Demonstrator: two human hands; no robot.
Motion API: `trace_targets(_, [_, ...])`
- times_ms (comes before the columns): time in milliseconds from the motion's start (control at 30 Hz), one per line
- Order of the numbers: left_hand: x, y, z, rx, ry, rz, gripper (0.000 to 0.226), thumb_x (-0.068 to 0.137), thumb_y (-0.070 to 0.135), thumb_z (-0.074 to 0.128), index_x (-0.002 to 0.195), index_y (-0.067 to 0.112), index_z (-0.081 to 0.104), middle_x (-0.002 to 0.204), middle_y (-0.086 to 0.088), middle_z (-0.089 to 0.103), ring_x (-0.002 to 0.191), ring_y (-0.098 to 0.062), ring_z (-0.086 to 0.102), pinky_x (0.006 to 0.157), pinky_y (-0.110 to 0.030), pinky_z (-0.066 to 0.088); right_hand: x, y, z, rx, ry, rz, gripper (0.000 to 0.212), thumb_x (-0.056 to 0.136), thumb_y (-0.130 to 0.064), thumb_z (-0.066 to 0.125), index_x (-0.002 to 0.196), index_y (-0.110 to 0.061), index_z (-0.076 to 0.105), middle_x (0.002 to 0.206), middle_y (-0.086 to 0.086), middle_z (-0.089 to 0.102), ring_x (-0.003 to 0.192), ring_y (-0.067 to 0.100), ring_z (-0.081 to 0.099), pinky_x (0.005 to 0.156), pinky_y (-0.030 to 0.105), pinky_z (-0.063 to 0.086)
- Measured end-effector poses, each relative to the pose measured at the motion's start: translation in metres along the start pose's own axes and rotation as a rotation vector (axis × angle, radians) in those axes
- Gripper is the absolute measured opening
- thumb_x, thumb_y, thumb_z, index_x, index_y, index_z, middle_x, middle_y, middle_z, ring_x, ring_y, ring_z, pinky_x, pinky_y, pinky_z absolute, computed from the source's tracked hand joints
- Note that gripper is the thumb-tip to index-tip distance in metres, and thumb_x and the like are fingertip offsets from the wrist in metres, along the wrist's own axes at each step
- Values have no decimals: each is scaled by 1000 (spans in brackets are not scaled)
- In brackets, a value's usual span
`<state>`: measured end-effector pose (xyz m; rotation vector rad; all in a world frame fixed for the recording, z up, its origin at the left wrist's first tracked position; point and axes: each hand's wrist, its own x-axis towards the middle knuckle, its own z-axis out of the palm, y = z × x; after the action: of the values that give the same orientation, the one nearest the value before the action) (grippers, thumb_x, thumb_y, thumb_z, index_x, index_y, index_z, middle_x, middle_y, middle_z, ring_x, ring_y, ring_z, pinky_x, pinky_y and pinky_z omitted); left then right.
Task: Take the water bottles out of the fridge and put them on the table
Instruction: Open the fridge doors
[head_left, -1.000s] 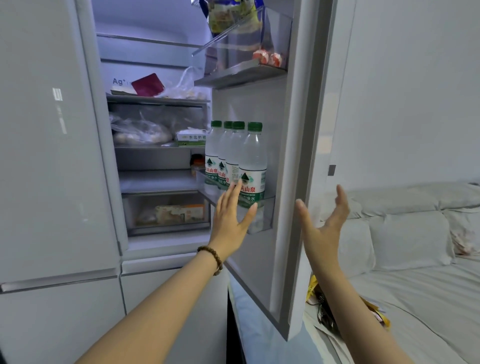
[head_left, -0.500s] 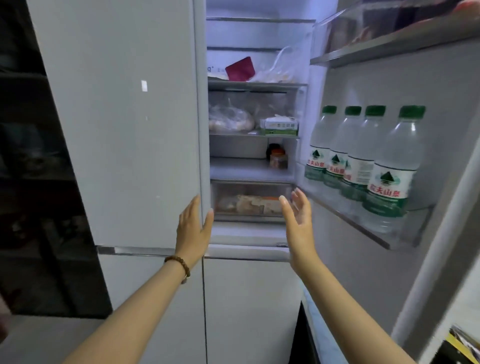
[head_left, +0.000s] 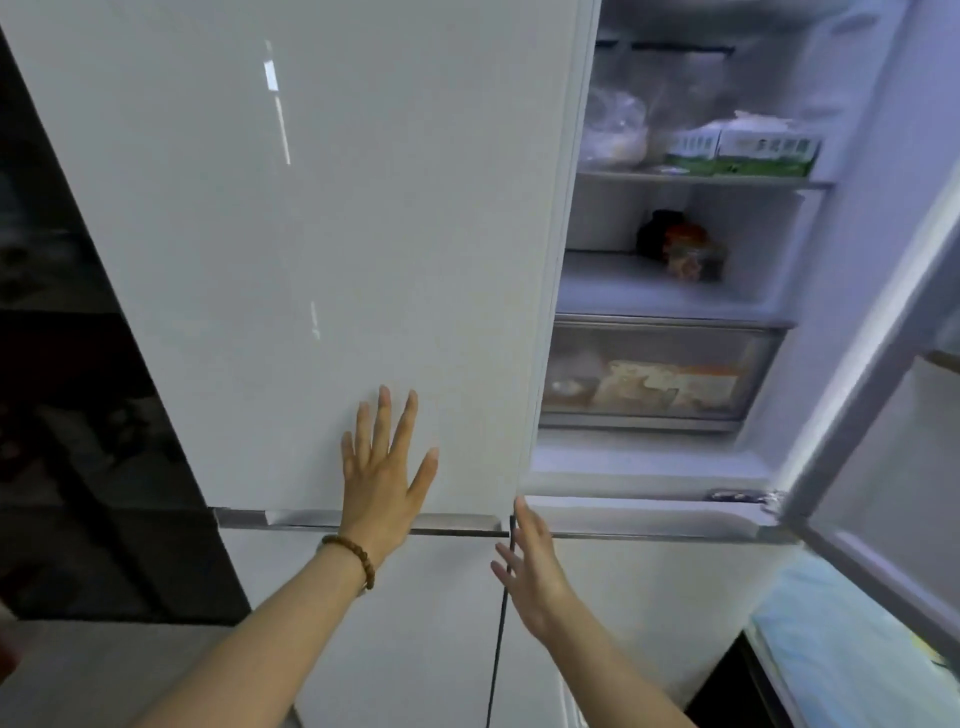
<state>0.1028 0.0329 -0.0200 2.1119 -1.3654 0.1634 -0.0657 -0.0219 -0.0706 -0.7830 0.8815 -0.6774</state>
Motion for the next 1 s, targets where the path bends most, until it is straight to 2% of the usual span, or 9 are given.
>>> trace_targets(133, [12,-28,35,105,-16,48,66,82,69,-1,138,42,-25,145,10,-39,136,-17,-35,114,-44,-16,45,17,11,4,21,22,83,70,-58,61,140,-25,30,142,6,40,134,24,41,112,41,33])
trace_targets(267, [17,-33,57,122,46,59,71,85,67,9,140,37,-24,144,8,-43,136,-22,-36,111,-46,-20,78,25,17,59,-15,13,88,63,-62,65,132,-11,47,107,9,58,123,23,51,112,38,32])
trace_targets(367, [20,-34,64,114,71,64,74,86,66,16,140,36,-25,144,7,-44,135,-23,-37,110,-48,-21,90,28,24,64,-58,5,89,60,-67,62,134,-22,41,122,12,58,116,21,54,106,33,35])
trace_targets(433, [19,-35,64,115,79,72,75,86,65,17,140,36,-25,143,7,-45,135,-23,-37,110,-49,-20,93,32,27,89,-19,4,97,58,-69,61,137,-18,38,125,16,54,109,19,57,99,30,39])
trace_targets(567, [15,-35,56,100,42,74,72,85,65,14,139,38,-25,141,10,-47,134,-21,-39,112,-49,-18,89,33,34,93,47,0,78,68,-66,58,129,-18,46,100,6,54,112,28,57,87,28,46])
trace_targets(633, [10,-30,51,72,20,60,72,84,66,14,139,39,-25,141,11,-46,134,-20,-39,113,-47,-17,81,30,37,109,75,16,67,79,-61,55,130,-19,44,120,14,55,131,31,43,90,29,45])
trace_targets(733, [-1,-22,40,9,-19,30,72,83,68,12,138,41,-26,142,12,-44,133,-17,-40,112,-43,-15,68,30,39,146,64,9,83,77,-62,57,143,-18,33,151,11,31,137,26,35,95,32,42])
trace_targets(867, [-23,-13,23,-39,-46,7,72,80,70,10,136,45,-28,142,13,-43,135,-15,-36,112,-41,-12,42,42,37,184,15,-10,88,67,-65,61,141,-23,37,152,4,32,139,22,32,97,33,43])
trace_targets(1000, [-60,-3,3,-90,-36,-32,74,79,70,11,136,43,-28,147,10,-37,139,-14,-26,115,-40,-6,-3,67,20,176,-99,33,82,64,-62,65,134,-24,44,143,7,44,131,19,43,101,34,44])
